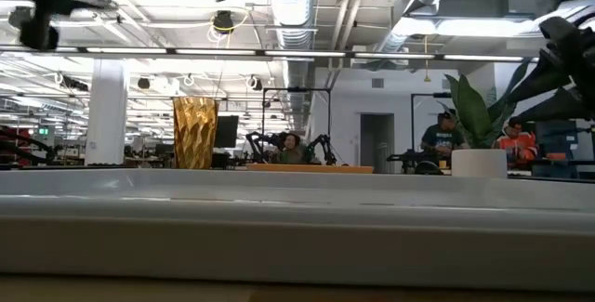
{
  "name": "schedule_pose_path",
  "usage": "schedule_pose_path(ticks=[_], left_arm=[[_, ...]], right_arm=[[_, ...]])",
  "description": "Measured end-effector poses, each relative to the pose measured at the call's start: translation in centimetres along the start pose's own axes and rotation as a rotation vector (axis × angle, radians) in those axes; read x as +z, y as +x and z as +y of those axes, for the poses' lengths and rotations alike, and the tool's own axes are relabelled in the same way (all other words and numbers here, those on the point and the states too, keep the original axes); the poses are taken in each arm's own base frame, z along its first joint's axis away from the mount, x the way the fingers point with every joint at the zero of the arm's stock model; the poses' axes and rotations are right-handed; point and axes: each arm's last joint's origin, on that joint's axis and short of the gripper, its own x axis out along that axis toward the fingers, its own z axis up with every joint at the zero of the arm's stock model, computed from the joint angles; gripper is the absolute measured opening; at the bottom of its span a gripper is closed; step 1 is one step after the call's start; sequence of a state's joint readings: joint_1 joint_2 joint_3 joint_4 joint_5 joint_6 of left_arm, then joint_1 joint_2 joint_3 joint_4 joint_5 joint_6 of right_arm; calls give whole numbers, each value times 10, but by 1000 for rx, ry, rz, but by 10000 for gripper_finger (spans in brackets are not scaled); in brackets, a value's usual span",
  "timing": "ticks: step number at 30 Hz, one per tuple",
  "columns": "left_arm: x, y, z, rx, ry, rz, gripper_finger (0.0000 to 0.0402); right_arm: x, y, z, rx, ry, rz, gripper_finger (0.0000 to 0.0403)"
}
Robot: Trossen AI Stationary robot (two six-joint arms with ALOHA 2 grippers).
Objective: Pick and place plate/cup/fork/spoon on tray
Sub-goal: Put the brown cup on the top left of the gray tray
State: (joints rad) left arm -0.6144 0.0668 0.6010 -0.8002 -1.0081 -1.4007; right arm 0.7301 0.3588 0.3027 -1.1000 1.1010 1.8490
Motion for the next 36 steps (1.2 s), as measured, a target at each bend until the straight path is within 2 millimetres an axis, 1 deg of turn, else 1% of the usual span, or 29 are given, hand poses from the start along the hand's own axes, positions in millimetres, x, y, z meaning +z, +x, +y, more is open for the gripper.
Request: schedule_pose_path(ticks=[3, 5, 7, 10, 12, 14, 16, 19, 22, 25, 28, 29, 31, 34, 36], left_arm=[[-6, 7, -23, -51, 114, -83, 36], [-13, 14, -37, -58, 193, -129, 67], [-22, 21, -49, -62, 260, -151, 106], [-37, 31, -59, -53, 311, -152, 173], [-46, 37, -62, -38, 316, -135, 213], [-54, 42, -64, -42, 319, -93, 246], [-61, 45, -68, -57, 358, -32, 267], [-66, 48, -79, -100, 436, 32, 278], [-64, 48, -92, -166, 496, 41, 276], [-56, 43, -109, -271, 521, 26, 269], [-42, 34, -121, -377, 551, 16, 261], [-36, 30, -124, -393, 549, 8, 258], [-25, 24, -123, -381, 549, -8, 254], [-10, 18, -119, -319, 516, -55, 254], [-5, 16, -114, -267, 503, -73, 254]], right_arm=[[-2, 0, 5, 25, 178, 20, 214], [-1, 0, 8, 46, 231, -13, 214], [0, 0, 11, 75, 255, -64, 214], [3, -1, 17, 101, 229, -107, 214], [8, -4, 21, 111, 265, -116, 214], [15, -7, 27, 118, 271, -121, 214], [21, -11, 33, 126, 234, -117, 214], [26, -15, 38, 137, 143, -69, 214], [25, -16, 40, 144, 96, 3, 214], [25, -17, 46, 178, 114, 21, 214], [29, -21, 64, 276, 61, -18, 214], [33, -23, 71, 319, 39, -47, 214], [43, -29, 87, 389, 1, -134, 214], [69, -42, 105, 466, -15, -282, 216], [89, -52, 114, 503, -47, -363, 222]])
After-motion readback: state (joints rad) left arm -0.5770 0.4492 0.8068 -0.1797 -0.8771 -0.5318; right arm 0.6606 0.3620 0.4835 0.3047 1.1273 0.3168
